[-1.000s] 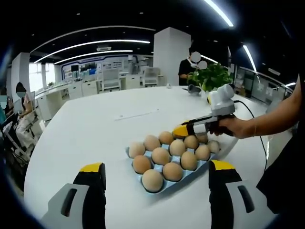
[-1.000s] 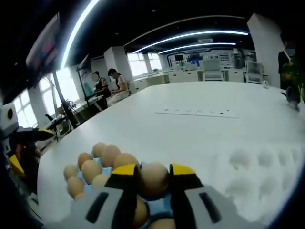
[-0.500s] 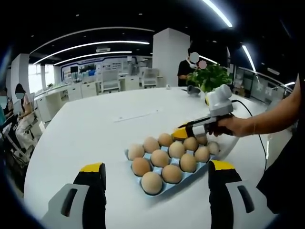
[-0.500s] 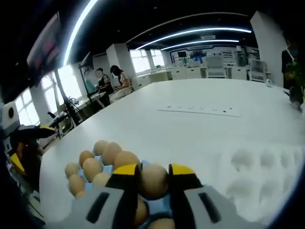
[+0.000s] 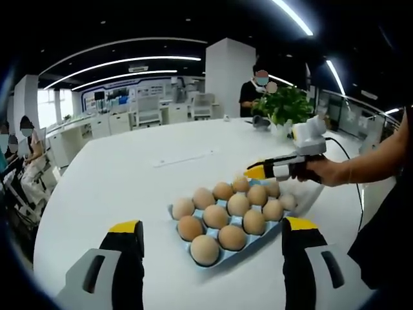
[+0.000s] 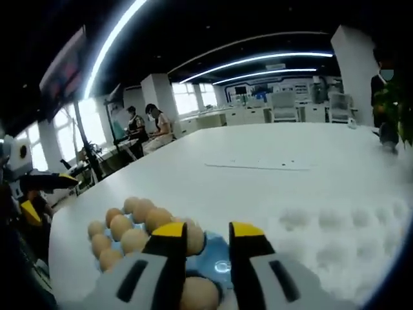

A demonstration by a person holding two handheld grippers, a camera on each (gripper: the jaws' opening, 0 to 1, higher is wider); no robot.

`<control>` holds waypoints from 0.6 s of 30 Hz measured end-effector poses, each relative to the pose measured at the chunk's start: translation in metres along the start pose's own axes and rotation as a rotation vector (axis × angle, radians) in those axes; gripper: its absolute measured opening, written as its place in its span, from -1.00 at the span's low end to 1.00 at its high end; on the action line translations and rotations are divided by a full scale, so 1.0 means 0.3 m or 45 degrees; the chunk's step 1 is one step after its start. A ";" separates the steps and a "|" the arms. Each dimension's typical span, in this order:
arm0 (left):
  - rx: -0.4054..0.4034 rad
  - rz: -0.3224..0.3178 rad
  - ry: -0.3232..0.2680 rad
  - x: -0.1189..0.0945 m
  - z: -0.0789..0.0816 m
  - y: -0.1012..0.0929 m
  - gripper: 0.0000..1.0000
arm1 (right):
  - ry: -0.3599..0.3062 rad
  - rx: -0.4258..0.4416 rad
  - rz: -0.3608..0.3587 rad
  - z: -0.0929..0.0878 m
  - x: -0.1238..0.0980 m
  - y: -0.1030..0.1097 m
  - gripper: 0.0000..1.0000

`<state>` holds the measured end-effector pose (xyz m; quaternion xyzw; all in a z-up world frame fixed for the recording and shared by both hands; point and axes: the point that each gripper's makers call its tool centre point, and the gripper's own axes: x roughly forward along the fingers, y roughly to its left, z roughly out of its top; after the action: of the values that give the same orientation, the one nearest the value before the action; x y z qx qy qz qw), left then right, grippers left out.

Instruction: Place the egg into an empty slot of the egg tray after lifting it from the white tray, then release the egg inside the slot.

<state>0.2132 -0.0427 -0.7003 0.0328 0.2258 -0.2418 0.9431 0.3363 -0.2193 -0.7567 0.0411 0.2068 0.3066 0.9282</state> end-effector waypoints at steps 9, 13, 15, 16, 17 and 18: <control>0.005 -0.016 0.004 0.009 0.001 -0.011 0.78 | -0.083 -0.034 -0.318 0.024 -0.154 -0.275 -0.50; 0.002 -0.006 0.002 0.007 0.003 -0.006 0.79 | -0.120 -0.006 -0.505 0.033 -0.250 -0.420 -0.50; 0.000 -0.002 0.004 0.005 0.001 -0.002 0.79 | -0.139 -0.009 -0.611 0.040 -0.307 -0.500 -0.52; 0.001 -0.001 0.007 0.004 -0.001 0.000 0.79 | -0.164 -0.047 -0.678 0.055 -0.345 -0.541 -0.52; 0.000 -0.002 0.010 0.004 -0.003 0.000 0.79 | -0.169 -0.063 -0.716 0.061 -0.370 -0.559 -0.52; 0.000 -0.003 0.014 0.005 -0.005 -0.001 0.78 | -0.178 -0.044 -0.755 0.060 -0.397 -0.590 -0.52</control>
<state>0.2137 -0.0432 -0.7023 0.0336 0.2308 -0.2429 0.9416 0.3550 -0.4312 -0.7335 -0.0157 0.1401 0.0220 0.9898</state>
